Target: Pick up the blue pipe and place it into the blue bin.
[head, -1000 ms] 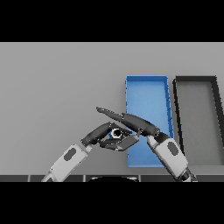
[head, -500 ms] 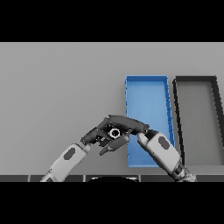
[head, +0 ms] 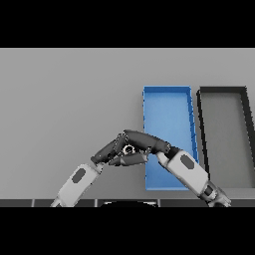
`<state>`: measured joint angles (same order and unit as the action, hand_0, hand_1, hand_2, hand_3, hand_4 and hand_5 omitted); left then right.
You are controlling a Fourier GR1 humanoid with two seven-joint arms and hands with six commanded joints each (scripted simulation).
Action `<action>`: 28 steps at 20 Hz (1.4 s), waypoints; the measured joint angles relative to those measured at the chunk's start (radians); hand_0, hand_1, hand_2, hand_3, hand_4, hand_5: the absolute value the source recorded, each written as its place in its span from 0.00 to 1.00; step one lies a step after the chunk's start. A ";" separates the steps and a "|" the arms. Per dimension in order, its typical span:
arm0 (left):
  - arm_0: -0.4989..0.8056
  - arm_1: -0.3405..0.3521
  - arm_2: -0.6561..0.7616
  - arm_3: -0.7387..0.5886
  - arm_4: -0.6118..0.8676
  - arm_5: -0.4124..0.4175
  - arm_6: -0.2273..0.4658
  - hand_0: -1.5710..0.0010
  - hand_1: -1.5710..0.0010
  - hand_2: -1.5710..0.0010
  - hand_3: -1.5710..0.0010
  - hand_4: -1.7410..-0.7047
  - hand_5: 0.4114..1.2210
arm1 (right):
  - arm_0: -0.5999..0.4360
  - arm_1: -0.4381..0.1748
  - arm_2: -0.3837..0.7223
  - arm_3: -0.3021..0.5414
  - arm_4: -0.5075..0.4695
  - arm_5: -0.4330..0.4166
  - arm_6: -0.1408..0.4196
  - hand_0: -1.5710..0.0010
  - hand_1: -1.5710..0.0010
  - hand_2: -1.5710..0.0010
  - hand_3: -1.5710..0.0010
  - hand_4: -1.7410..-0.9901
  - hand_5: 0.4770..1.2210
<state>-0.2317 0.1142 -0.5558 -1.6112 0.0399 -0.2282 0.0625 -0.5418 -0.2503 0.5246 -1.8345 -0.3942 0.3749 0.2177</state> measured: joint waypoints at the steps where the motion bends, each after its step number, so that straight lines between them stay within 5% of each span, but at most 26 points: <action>1: -0.006 0.013 -0.009 0.008 -0.033 -0.002 -0.053 0.41 0.45 0.50 0.46 0.31 1.00 | -0.003 -0.010 0.001 0.001 -0.029 -0.015 0.003 0.02 0.02 0.01 0.02 0.34 0.95; 3: -0.016 0.058 -0.015 0.014 -0.091 -0.057 -0.083 0.62 0.65 0.68 0.65 0.51 1.00 | -0.003 -0.021 0.021 0.007 -0.034 -0.028 0.019 0.01 0.01 0.01 0.01 0.33 0.97; 5: -0.025 0.054 -0.019 0.018 -0.137 -0.077 -0.080 0.76 0.77 0.80 0.78 0.63 0.87 | -0.006 -0.030 0.036 -0.004 -0.027 -0.039 0.026 0.01 0.01 0.01 0.01 0.33 0.98; 9: -0.021 0.058 -0.012 0.023 -0.160 -0.070 -0.094 0.90 0.91 0.92 0.91 0.77 0.46 | -0.006 -0.049 0.046 -0.024 -0.049 -0.037 0.010 0.00 0.00 0.00 0.00 0.33 0.99; 12: -0.021 0.058 -0.010 0.018 -0.170 -0.056 -0.079 0.95 0.95 0.96 0.95 0.82 0.31 | -0.014 -0.052 0.061 -0.001 -0.009 -0.048 0.018 0.00 0.00 0.00 0.00 0.33 1.00; 20: -0.011 0.048 0.015 0.020 -0.127 -0.059 -0.009 0.99 0.99 0.99 0.99 0.81 0.18 | -0.037 -0.065 0.043 -0.002 -0.081 -0.089 0.006 0.00 0.00 0.00 0.00 0.33 1.00; 26: 0.002 0.041 0.001 0.026 -0.134 -0.060 0.028 1.00 1.00 1.00 1.00 0.80 0.12 | -0.134 -0.111 -0.038 -0.039 -0.346 -0.158 0.136 0.00 0.00 0.00 0.00 0.11 1.00; 28: -0.002 0.040 0.001 0.017 -0.119 -0.072 0.042 1.00 1.00 1.00 1.00 0.79 0.11 | -0.203 -0.127 -0.088 -0.046 -0.463 -0.226 0.191 0.00 0.00 0.00 0.00 0.07 0.93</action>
<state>-0.2342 0.1539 -0.5549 -1.5940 -0.0794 -0.3003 0.1048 -0.7443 -0.3773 0.4370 -1.8808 -0.8575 0.1488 0.4091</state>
